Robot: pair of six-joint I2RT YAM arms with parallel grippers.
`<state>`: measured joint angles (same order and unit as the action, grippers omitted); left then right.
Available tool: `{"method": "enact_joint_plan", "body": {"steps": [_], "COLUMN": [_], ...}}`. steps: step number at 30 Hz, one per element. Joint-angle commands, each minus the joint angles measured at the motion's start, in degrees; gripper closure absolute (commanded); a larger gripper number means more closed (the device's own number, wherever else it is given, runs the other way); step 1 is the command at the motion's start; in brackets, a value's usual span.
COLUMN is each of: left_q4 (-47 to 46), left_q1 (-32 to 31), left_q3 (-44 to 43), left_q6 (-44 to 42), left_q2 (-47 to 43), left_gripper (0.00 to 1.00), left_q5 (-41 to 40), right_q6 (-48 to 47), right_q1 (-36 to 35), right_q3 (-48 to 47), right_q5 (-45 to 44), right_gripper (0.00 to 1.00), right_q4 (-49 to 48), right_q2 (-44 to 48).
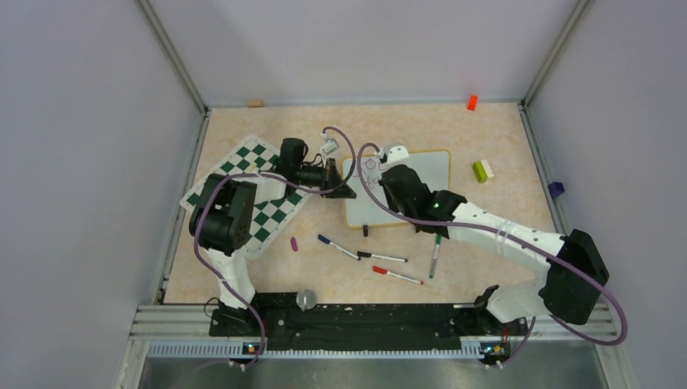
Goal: Write a sentence on the whiteboard
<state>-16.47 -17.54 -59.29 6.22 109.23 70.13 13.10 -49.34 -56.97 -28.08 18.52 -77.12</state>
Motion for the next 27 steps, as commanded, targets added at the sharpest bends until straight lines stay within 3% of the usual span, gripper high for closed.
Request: {"method": "enact_joint_plan", "body": {"steps": [1, 15, 27], "left_q4": [2.7, 2.7, 2.7], "left_q1": [-1.2, -1.1, -1.2], "left_q3": [0.0, 0.1, 0.1], "left_q6": [-4.1, -4.2, -4.2], "left_q2": [0.0, -0.1, -0.1], "left_gripper": [1.0, 1.0, 1.0], "left_q5": [-1.9, -2.1, -2.0], "right_q6": [0.5, -0.4, 2.0], "right_q1": [1.4, 2.9, 2.9], "right_q3": [-1.9, -6.2, -1.5], "right_q5": [-2.3, -1.3, 0.4], "right_gripper": [1.0, 1.0, 1.0], "right_q4": [0.0, 0.0, 1.6], "right_q2": [0.5, -1.8, 1.3]}}
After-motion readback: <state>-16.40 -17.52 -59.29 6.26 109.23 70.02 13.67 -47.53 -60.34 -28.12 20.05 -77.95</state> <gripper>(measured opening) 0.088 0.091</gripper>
